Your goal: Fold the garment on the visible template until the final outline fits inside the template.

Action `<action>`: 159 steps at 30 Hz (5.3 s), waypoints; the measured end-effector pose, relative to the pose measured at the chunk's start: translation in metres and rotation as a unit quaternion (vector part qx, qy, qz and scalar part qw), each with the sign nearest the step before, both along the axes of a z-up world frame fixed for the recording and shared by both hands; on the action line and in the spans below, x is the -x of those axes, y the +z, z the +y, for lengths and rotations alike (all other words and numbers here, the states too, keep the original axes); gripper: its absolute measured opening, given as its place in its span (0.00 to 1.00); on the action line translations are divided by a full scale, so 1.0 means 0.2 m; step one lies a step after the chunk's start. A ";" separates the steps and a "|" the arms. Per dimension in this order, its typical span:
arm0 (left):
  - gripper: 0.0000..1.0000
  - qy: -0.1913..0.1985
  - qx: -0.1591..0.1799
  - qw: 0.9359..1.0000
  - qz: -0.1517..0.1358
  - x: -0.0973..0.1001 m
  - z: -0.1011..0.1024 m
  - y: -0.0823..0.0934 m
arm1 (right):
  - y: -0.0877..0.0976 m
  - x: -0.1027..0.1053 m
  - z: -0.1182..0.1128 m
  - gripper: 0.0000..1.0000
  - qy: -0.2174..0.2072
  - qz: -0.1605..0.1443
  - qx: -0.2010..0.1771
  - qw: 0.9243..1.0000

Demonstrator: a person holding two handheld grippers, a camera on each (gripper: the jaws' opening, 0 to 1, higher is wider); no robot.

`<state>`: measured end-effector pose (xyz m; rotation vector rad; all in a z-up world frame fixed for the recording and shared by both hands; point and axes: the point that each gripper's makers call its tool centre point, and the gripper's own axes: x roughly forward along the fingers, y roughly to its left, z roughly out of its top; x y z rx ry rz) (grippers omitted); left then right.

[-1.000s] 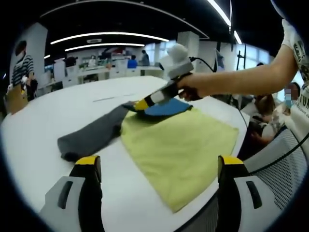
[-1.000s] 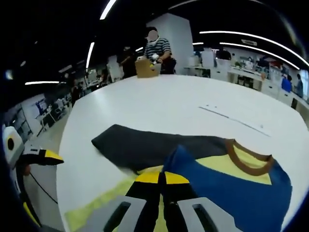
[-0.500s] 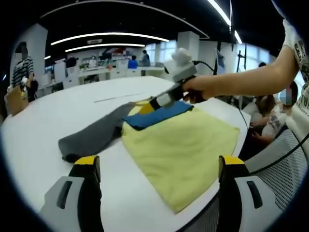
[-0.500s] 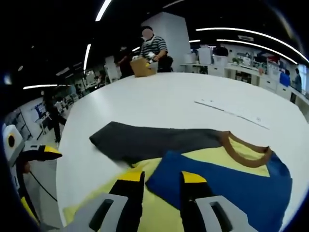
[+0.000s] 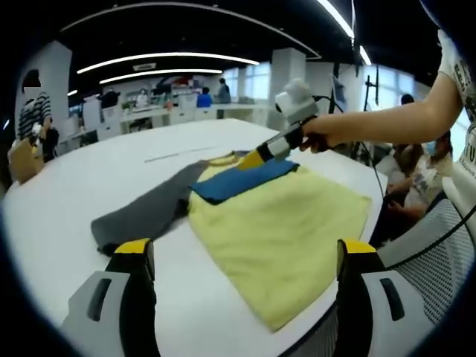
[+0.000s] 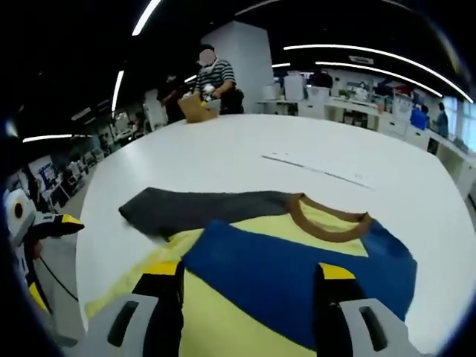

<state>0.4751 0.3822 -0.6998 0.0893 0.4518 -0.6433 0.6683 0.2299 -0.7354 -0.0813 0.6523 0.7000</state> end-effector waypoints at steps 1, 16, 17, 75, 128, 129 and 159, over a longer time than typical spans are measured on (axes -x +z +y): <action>0.99 -0.001 -0.001 1.000 -0.001 0.00 0.00 0.00 | 0.00 0.00 -0.02 0.74 -0.001 0.000 0.000 1.000; 0.99 -0.003 -0.005 1.000 0.001 0.01 0.00 0.01 | -0.01 0.06 -0.43 0.75 -0.028 0.000 0.041 0.999; 0.99 -0.003 -0.005 1.000 0.001 0.01 0.01 0.01 | -0.02 0.07 -0.45 0.75 -0.030 0.001 0.041 0.999; 0.99 0.014 -0.024 1.000 0.008 0.02 0.03 -0.01 | -0.27 0.16 -1.03 0.00 -0.119 0.024 0.124 0.985; 0.87 0.126 -0.004 0.992 -0.005 -0.24 0.40 0.02 | 0.21 0.49 -0.73 0.99 -0.011 -0.042 -0.041 0.998; 0.85 0.132 -0.007 0.991 -0.006 -0.25 0.41 0.01 | 0.21 0.50 -0.73 0.99 -0.009 -0.043 -0.040 0.998; 0.34 0.300 0.061 0.950 0.056 -0.57 0.72 -0.20 | 0.30 0.78 -0.66 0.99 0.037 -0.046 -0.041 0.997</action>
